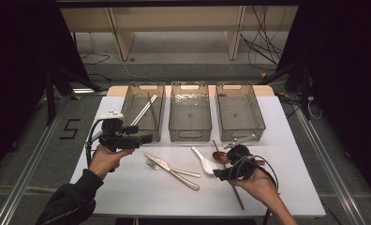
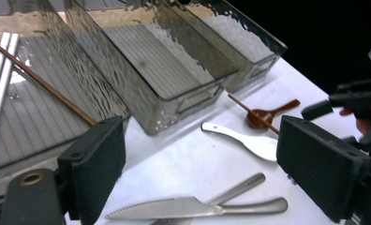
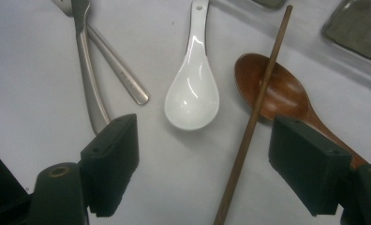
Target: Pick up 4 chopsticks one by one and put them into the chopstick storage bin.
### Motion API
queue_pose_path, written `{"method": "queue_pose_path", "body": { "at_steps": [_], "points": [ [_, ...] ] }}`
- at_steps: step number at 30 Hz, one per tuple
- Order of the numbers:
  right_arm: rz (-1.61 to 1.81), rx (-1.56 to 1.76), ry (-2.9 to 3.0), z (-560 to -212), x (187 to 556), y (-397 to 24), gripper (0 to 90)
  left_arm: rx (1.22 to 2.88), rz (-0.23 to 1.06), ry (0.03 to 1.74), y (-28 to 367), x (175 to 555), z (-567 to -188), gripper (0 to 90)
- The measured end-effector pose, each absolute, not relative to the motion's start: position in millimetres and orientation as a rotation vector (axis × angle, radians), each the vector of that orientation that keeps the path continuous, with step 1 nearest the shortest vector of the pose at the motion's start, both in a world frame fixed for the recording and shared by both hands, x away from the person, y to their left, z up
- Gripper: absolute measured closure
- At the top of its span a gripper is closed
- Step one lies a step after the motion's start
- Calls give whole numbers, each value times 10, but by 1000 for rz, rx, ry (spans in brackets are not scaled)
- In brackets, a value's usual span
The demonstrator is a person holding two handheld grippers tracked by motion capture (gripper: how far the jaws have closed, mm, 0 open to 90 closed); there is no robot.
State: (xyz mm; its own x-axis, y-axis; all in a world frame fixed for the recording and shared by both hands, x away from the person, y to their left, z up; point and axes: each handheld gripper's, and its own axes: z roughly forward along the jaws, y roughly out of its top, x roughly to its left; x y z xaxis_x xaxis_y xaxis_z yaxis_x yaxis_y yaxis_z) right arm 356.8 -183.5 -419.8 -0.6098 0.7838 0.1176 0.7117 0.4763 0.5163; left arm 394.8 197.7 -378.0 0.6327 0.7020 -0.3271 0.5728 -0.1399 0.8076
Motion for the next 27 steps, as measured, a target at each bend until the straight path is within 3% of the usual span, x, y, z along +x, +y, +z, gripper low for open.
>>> {"method": "queue_pose_path", "body": {
  "at_steps": [15,27],
  "points": [
    [699,1351,2622,-4302,3599,-1874,301,1773,199,1003,1973,3722,-3836,156],
    [571,1421,2666,-4467,3689,-2017,538,1775,210,967,1899,3616,-3843,156]
  ]
}}
